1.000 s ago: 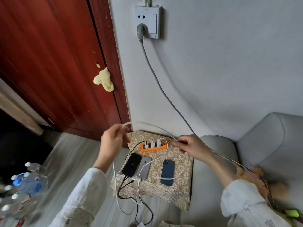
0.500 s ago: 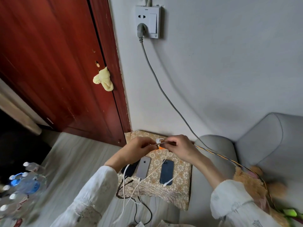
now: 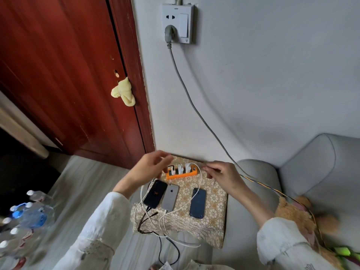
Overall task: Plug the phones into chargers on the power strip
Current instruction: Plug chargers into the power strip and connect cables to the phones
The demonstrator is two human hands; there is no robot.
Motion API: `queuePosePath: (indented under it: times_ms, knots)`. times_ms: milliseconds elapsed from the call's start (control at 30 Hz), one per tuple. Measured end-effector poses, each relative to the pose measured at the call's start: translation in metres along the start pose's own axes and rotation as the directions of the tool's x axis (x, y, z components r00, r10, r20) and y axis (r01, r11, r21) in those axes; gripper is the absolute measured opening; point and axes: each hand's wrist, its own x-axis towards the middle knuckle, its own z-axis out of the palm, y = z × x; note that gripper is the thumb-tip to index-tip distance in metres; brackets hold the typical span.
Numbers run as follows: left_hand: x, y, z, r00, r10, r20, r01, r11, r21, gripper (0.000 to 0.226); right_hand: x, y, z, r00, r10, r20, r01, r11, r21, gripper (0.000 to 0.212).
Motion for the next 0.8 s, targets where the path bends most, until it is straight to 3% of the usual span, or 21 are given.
queuePosePath:
  times_ms: [67, 133, 333, 500, 633, 733, 800]
  knots:
    - [0.0, 0.01, 0.015, 0.992, 0.06, 0.112, -0.07, 0.994, 0.088, 0.015, 0.004, -0.012, 0.008, 0.996, -0.082, 0.034, 0.084, 0.995, -0.061, 0.018]
    - [-0.001, 0.012, 0.022, 0.989, 0.083, 0.125, -0.097, 0.99, 0.105, 0.015, 0.006, -0.017, 0.011, 0.993, -0.11, 0.045, 0.113, 0.99, -0.085, 0.018]
    - [-0.012, -0.013, -0.003, 0.994, -0.073, -0.086, 0.063, 0.991, -0.114, 0.018, -0.003, 0.009, -0.005, 0.998, 0.053, 0.017, -0.048, 0.981, -0.187, 0.013]
    - [-0.009, -0.013, 0.012, 0.989, -0.105, 0.1, 0.113, 0.991, -0.077, 0.019, 0.0, 0.001, 0.009, 0.992, -0.122, 0.045, 0.129, 0.96, -0.247, 0.013]
    - [-0.002, -0.025, 0.042, 0.986, -0.091, 0.141, 0.1, 0.993, -0.062, 0.021, 0.003, -0.002, 0.033, 0.978, -0.193, 0.078, 0.209, 0.915, -0.346, 0.026]
    - [-0.001, -0.055, 0.052, 0.982, -0.181, 0.058, 0.186, 0.976, -0.111, 0.024, -0.001, 0.018, 0.041, 0.993, -0.099, 0.065, 0.112, 0.963, -0.246, 0.048]
    - [0.004, -0.078, 0.059, 0.961, -0.277, 0.015, 0.275, 0.946, -0.169, 0.022, -0.004, 0.043, 0.047, 0.994, 0.042, 0.104, -0.023, 0.983, -0.185, 0.05]
